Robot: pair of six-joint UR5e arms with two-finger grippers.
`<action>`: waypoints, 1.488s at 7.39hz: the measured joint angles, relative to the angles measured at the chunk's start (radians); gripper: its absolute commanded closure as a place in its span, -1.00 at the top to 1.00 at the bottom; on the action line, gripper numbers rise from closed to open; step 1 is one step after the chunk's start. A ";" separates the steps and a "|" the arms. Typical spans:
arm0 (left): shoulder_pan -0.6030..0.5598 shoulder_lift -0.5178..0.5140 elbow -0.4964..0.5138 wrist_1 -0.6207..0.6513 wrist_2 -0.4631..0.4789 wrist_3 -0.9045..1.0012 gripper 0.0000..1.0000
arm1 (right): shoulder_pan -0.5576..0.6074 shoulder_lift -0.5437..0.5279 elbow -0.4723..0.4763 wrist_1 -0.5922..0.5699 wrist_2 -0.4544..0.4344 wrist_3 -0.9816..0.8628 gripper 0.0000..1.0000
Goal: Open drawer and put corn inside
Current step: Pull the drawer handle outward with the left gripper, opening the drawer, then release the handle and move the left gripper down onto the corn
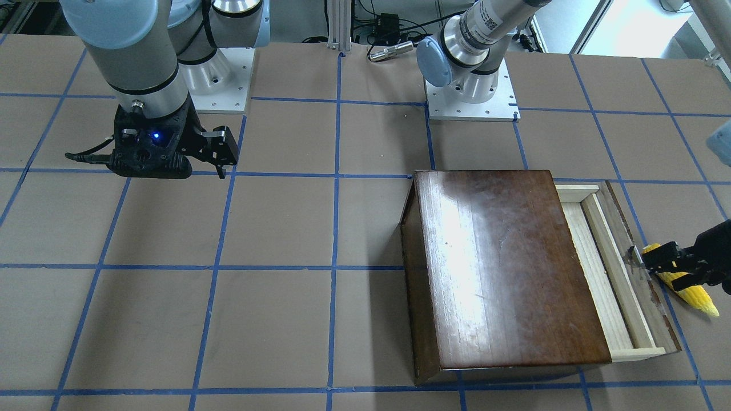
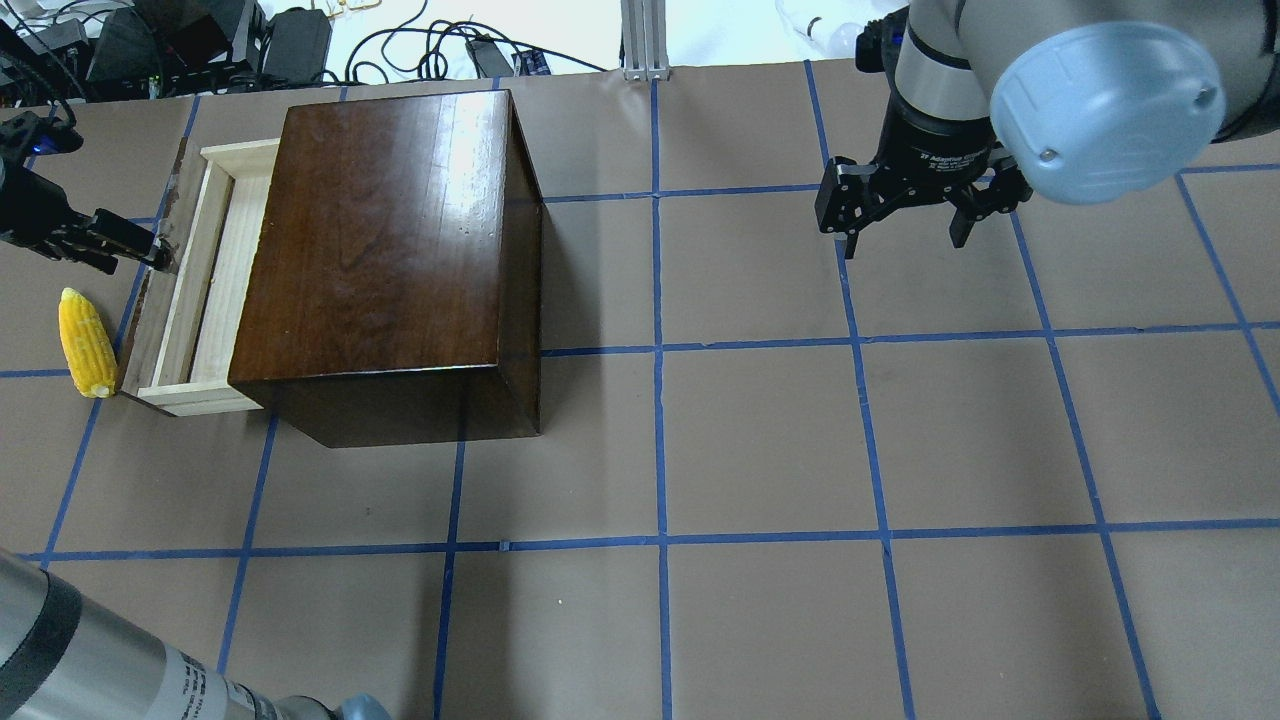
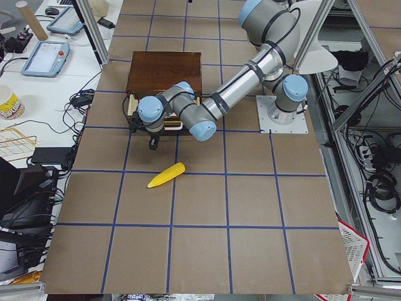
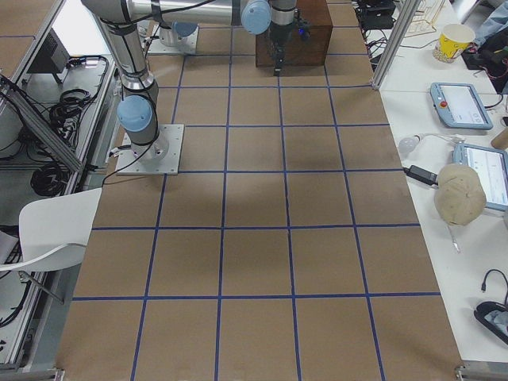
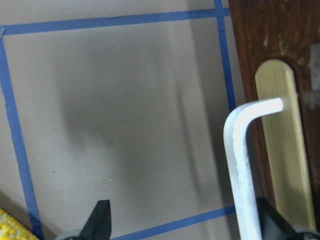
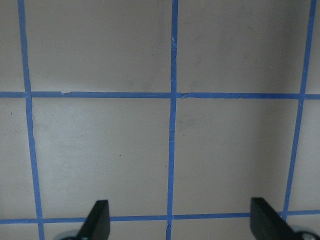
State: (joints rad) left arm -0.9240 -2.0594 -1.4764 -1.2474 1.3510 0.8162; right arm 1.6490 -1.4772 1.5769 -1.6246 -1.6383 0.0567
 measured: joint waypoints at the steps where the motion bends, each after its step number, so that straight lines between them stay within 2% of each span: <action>1: 0.006 -0.004 0.008 0.004 0.014 0.016 1.00 | 0.000 0.000 0.000 0.000 0.000 0.000 1.00; 6: 0.029 0.013 0.039 0.005 0.059 0.025 1.00 | 0.000 0.000 0.000 -0.001 0.000 0.000 1.00; 8: 0.052 0.013 0.070 0.016 0.091 -0.110 1.00 | 0.000 0.000 0.000 -0.001 0.000 0.000 1.00; 11: 0.088 -0.028 0.058 0.104 0.112 -0.340 1.00 | 0.000 0.000 0.000 -0.001 0.000 0.000 1.00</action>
State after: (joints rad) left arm -0.8356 -2.0878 -1.4180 -1.1438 1.4630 0.4759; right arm 1.6490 -1.4772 1.5769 -1.6251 -1.6383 0.0567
